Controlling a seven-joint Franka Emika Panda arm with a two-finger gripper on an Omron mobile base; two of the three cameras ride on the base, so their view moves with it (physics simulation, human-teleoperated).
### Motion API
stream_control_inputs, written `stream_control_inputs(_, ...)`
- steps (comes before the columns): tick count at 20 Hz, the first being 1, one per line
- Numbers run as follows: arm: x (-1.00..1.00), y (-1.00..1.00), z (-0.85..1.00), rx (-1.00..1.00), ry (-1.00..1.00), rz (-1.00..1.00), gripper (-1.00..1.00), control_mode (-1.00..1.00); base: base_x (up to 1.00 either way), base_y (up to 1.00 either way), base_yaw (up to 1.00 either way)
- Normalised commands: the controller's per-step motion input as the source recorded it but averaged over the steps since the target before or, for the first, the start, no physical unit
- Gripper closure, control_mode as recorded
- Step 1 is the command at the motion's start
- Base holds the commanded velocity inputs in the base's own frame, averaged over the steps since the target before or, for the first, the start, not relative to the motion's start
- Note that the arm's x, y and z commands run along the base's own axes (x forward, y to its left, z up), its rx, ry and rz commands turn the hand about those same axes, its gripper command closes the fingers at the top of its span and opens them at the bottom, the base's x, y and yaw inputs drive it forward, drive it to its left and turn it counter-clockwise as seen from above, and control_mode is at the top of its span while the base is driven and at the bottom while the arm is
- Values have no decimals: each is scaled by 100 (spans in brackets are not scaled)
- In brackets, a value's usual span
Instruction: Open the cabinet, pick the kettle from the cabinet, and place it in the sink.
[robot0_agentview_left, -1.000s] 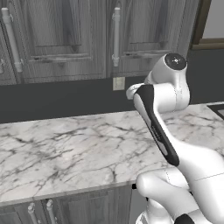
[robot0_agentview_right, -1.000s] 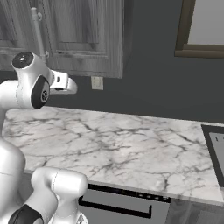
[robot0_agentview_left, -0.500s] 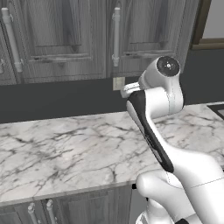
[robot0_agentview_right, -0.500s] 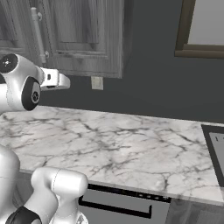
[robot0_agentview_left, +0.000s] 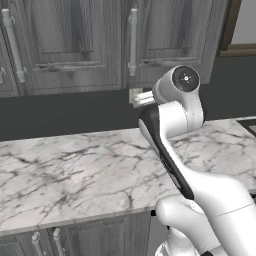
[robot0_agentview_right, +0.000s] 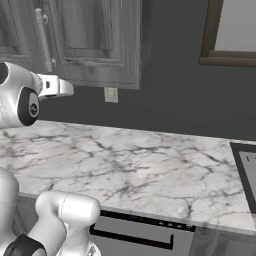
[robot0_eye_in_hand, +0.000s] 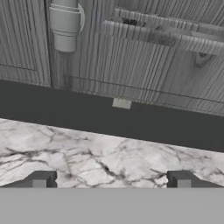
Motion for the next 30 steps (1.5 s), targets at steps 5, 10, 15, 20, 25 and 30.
stream_control_inputs(5,3,20,19,0,0,-2,-100,-100,0,0,0)
stream_control_inputs(10,7,14,19,1,0,-1,-100,-100,0,0,0)
stream_control_inputs(15,10,7,17,0,0,-1,-100,-100,0,0,0)
stream_control_inputs(20,12,1,12,1,0,0,-100,-100,0,0,0)
stream_control_inputs(25,13,0,12,2,0,0,-100,-100,0,0,0)
stream_control_inputs(30,13,1,10,2,0,0,-100,-100,0,0,0)
